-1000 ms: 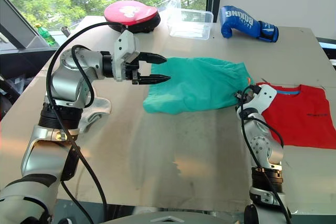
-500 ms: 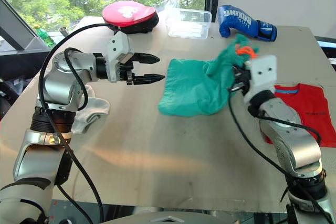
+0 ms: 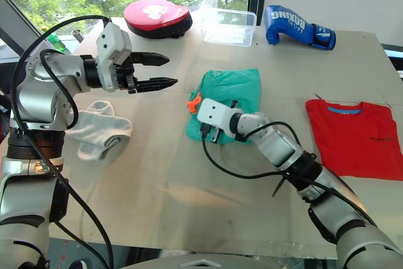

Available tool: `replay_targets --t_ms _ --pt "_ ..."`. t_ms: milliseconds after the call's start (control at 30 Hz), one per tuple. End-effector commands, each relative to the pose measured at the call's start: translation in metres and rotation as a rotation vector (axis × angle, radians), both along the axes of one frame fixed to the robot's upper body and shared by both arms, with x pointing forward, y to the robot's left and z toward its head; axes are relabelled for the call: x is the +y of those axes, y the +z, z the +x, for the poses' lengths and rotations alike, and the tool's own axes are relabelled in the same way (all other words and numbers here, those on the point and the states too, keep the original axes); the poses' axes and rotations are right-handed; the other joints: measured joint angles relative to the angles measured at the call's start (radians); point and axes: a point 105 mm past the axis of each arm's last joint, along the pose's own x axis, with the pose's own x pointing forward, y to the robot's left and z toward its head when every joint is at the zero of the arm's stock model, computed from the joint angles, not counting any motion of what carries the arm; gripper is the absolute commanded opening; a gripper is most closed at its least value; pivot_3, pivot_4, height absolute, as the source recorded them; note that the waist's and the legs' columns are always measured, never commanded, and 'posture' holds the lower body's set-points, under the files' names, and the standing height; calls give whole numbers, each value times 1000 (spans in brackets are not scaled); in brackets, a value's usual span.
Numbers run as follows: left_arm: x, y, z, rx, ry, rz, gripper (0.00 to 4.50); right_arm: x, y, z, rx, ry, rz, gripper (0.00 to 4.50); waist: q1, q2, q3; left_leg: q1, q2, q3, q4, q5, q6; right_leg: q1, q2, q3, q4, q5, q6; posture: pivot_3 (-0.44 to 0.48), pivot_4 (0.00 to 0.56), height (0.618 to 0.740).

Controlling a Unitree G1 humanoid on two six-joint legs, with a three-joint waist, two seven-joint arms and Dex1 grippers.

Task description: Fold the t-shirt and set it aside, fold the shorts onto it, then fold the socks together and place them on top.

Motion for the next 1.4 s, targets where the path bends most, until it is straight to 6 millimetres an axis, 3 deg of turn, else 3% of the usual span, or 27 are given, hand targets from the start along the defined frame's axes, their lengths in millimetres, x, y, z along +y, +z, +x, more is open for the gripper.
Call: replay_targets --t_ms 33,67,133,233,300,400,533,700,933,1133,1167,1200,1367,1400 --pt "-12 4 0 -33 -11 -22 3353 5 23 -7 34 71 69 23 3 0 0 0 0 0 0 0 0 0 0 0 0 0 0 0 150 735" --pt "-14 -2 3 -25 -7 -7 3353 3 35 -8 90 53 152 747 3 0 0 0 0 0 0 0 0 0 -1 0 0 0 0 0 150 735" --pt "-15 -13 7 -14 0 27 3353 -3 52 -15 192 42 275 1525 4 0 0 0 0 0 0 0 0 0 -2 0 1 0 0 0 150 735" --pt "-17 -25 16 0 23 45 3353 -24 74 -34 317 79 355 3082 8 0 0 0 0 0 0 0 0 1 -2 -1 1 0 0 0 150 735" --pt "-19 -37 23 15 32 60 3353 -42 90 -39 371 65 435 3853 15 0 0 0 0 0 0 0 0 1 -2 -1 1 0 0 0 150 735" --pt "-21 -54 33 25 54 89 3353 -74 96 -19 385 -92 517 3853 19 -1 0 1 -1 0 0 0 0 1 -2 -1 1 0 0 0 150 735" --pt "-33 -73 42 73 50 21 3353 -111 71 18 455 -354 576 3853 21 -1 0 0 -1 0 0 -1 2 1 -2 -1 1 0 0 0 150 735" --pt "-28 -101 45 129 63 75 3353 -127 39 44 608 -517 662 3853 15 -1 0 0 -2 2 0 0 1 0 0 1 0 0 0 0 150 735" --pt "-5 -126 43 187 117 112 3353 -119 21 54 768 -527 722 3853 12 -1 0 0 -1 3 -2 0 0 -2 1 2 0 0 0 0 150 735" --pt "-2 -129 40 191 127 105 3353 -100 25 61 912 -467 831 3853 1 0 0 1 0 2 -2 0 1 -1 1 1 1 0 0 0 150 735" --pt "-2 -129 40 190 129 105 3353 -96 24 62 934 -456 833 4375 -1 0 0 1 0 2 -2 0 1 -1 1 1 1 0 0 0 150 735" --pt "-2 -129 41 189 131 105 3353 -92 21 62 950 -451 827 4460 -3 0 -1 1 0 2 -2 0 1 -1 1 1 2 1 0 0 150 735" --pt "-3 -128 40 185 132 98 3353 -78 14 68 989 -453 819 4460 -7 0 -1 1 0 2 -2 0 1 -1 1 1 2 1 0 0 150 735" --pt "-3 -127 40 184 133 94 3353 -76 16 69 993 -449 833 4193 -8 0 -1 2 0 2 -2 0 1 -1 1 1 2 1 0 0 150 735"
